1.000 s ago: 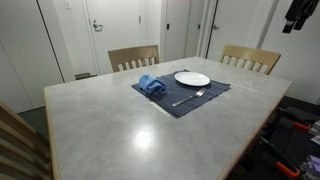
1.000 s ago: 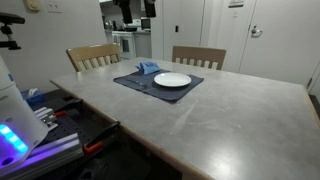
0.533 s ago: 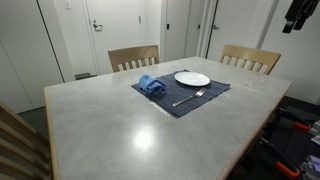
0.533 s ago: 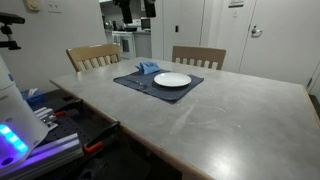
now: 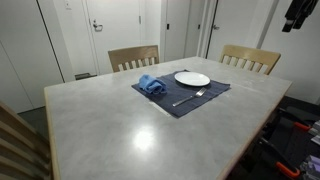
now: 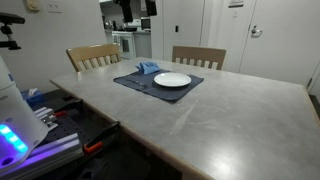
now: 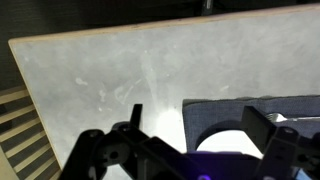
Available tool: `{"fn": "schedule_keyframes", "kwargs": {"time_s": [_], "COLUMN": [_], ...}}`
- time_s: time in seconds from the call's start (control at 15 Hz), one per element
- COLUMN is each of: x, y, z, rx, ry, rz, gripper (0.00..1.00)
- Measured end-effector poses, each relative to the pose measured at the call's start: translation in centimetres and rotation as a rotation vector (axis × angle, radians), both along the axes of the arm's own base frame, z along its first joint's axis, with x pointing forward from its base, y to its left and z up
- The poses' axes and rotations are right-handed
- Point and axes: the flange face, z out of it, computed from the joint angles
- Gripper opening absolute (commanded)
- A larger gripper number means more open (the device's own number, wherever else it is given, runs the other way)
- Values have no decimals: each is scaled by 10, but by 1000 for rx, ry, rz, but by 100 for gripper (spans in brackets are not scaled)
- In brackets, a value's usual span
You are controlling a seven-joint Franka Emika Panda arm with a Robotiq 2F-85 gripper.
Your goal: Place the fork on top of the white plate
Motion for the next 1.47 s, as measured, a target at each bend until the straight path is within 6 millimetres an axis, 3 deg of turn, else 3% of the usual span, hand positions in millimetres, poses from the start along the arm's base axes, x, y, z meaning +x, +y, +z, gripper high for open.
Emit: {"fn": "schedule_keyframes", "kwargs": {"time_s": [0.53,1.07,1.47], "x": [10,41,67], "y": [11,33,51], "z": [4,11,0], "rx": [-14,-81,-127], "ry": [-9,-118,-168], "rz": [188,481,688], "gripper": [100,100,100]}}
